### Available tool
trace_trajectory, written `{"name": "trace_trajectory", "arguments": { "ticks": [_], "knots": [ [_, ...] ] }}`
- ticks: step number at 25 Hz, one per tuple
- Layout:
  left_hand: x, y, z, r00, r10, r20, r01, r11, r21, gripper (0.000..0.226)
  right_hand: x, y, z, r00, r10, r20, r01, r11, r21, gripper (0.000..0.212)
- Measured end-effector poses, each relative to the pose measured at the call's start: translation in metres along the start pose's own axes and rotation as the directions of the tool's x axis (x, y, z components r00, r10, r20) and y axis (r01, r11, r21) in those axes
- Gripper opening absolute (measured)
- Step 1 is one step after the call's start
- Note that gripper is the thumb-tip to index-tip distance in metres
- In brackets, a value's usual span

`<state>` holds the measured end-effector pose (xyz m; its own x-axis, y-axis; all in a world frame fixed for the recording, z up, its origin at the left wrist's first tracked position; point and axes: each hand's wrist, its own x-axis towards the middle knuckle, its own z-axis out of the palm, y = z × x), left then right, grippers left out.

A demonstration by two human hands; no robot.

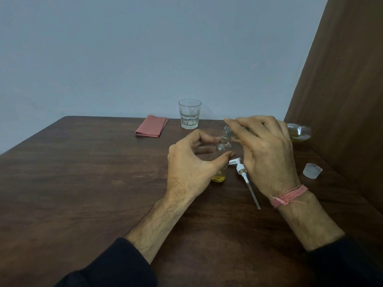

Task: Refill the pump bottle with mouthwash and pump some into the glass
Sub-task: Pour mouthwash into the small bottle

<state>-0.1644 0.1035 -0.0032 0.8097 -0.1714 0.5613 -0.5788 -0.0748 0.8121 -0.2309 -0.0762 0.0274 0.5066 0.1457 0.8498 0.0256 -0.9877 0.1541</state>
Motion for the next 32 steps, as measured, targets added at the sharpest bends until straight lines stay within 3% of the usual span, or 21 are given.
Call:
{"name": "trace_trajectory", "arguments": {
  "ticks": [32],
  "knots": [
    [0.0002,-0.0017,0.0013,1.000,-0.010,0.003,0.010,1.000,-0.021,0.042,0.0009,0.0008,-0.0022,1.000,-0.008,-0.002,0.008,1.000,0.010,0.066]
  ]
}}
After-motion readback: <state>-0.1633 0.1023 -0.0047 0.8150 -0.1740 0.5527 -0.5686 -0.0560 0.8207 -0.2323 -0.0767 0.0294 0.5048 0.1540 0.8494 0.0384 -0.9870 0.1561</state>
